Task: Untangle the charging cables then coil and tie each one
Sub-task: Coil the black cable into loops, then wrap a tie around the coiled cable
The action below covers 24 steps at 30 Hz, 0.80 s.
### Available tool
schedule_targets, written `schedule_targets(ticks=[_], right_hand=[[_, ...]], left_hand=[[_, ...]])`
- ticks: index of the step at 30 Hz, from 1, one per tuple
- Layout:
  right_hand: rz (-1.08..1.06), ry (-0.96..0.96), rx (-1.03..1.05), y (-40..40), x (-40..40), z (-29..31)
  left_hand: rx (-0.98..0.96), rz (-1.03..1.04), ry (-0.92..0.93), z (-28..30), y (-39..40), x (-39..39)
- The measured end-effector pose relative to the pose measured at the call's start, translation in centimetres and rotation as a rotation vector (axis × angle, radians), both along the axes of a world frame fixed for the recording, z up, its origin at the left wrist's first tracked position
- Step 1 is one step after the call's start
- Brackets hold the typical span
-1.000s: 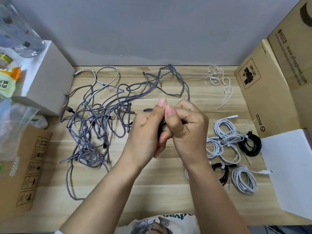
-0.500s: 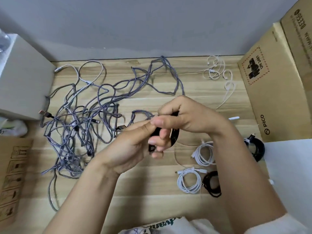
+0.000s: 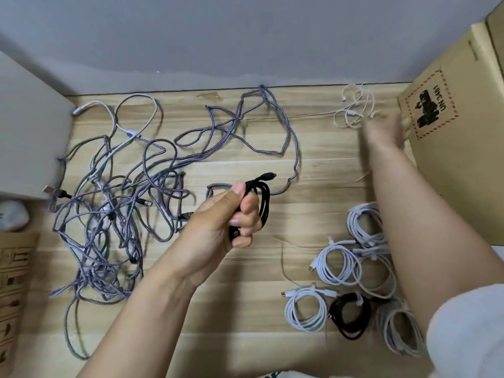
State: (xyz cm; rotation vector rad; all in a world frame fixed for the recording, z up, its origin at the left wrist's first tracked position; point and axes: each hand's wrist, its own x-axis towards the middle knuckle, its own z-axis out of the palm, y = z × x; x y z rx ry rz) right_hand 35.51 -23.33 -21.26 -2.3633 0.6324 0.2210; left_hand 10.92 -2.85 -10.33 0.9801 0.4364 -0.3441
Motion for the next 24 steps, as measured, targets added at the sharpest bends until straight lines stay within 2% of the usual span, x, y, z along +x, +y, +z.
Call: schedule_targets(ticks=[3, 8, 10, 13, 16, 18, 21, 24], right_hand=[[0.08, 0.083, -0.023, -0.7, -0.4, -1.2], [0.136, 0.031, -0.023, -0.7, -0.8, -1.5], [0.131, -0.06, -0.014, -0.3, -1.2, -1.1], [0.133, -0.348, 0.017, 0.9, -2.6, 1.0], [0.211, -0.719, 0.274, 2.2, -4.7, 3.5], [0.282, -0.887, 0.423, 3.1, -6.4, 5.7], [0.34, -0.967, 0.594, 5.2, -10.4, 9.2], [0.258, -0.876, 0.853, 7.6, -16.0, 11.2]], left_hand=[[0.012, 0.008, 0.007, -0.1, 0.3, 0.1], [0.027, 0.021, 0.013, 0.0, 0.6, 0.1], [0.043, 0.022, 0.006, 0.1, 0.7, -0.1], [0.073, 0.03, -0.014, 0.5, 0.8, -0.6], [0.094, 0.051, -0.032, 0.9, 1.0, -1.4], [0.107, 0.065, -0.047, 1.3, 1.1, -2.1], [0.18, 0.07, -0.066, 1.9, 1.1, -3.4], [0.295, 0.076, -0.085, 2.3, 1.1, -5.0]])
